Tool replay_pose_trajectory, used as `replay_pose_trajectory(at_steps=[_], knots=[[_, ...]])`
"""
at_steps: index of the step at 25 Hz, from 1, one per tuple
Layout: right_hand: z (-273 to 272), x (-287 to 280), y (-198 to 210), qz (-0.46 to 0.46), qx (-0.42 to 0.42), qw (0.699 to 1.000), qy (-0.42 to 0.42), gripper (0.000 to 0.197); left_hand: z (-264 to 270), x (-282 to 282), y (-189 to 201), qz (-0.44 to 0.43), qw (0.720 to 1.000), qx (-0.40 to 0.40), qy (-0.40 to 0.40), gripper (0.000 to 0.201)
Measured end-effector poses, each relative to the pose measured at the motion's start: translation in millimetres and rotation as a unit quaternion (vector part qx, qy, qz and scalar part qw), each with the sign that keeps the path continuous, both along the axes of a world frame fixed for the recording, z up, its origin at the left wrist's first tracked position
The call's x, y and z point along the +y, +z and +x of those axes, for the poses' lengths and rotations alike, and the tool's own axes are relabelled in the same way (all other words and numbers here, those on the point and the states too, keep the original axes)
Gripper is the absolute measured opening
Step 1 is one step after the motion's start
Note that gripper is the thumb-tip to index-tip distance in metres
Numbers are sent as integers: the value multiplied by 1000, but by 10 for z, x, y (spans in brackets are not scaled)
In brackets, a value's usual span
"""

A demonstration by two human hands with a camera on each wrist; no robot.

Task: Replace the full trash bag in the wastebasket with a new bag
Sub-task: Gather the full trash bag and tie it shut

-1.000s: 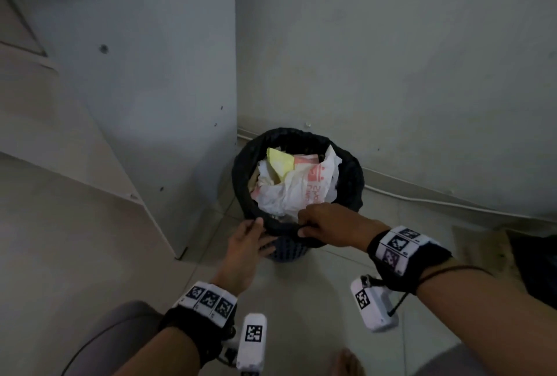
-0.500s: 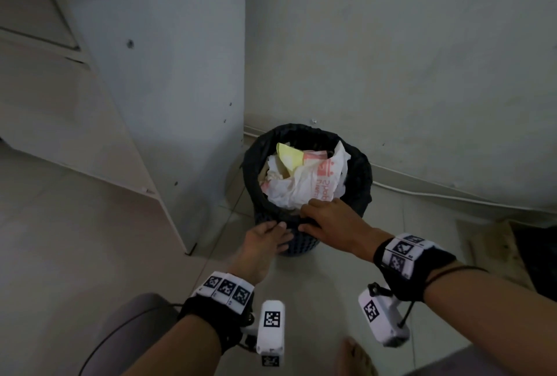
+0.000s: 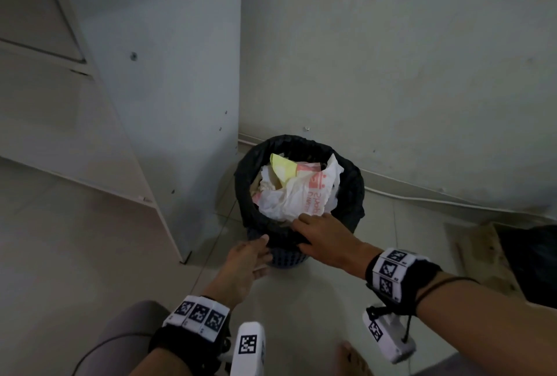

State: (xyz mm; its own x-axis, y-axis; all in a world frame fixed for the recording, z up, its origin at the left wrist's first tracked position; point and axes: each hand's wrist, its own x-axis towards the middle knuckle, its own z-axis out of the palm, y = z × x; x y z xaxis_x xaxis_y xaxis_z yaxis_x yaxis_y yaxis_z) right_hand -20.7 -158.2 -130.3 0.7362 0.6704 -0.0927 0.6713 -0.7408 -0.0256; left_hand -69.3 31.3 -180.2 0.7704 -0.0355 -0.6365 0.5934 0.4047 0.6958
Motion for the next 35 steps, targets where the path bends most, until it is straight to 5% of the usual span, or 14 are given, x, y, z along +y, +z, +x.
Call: replay_pose_trajectory(at_steps=[3,5,8,13,18,23,25,28,31,35], knots=[[76,-62,43,14,48,999,0,27,-25,-28,-36,-47,998,-23,21,19],[45,-49,38,10,9,1000,22,39,3,-64,-41,-27,998,-29,48,2],[-66,83,-50,6,-65,997,36,51,2,-110,-28,-1,999,-32,32,10],[-105,214,-87,25,-134,990,32,12,-22,-104,65,-12,1000,13,21,13],[-98,180,22,147,22,988,-39,15,2,-112,-16,-118,992,28,25,19],[-162,71,-69,20,-43,999,26,43,-75,-135,44,-83,996,33,1,16],[-169,81,-106,50,-48,997,18,26,-129,-100,59,-62,997,40,-16,16],[-107,68,-47,141,58,988,-10,18,-94,-40,63,-91,996,24,5,25],[-113,108,-22,239,130,962,-15,28,-3,-18,69,-96,995,14,16,28],[-147,198,-86,171,117,978,15,51,-30,-32,53,-71,996,7,46,16]])
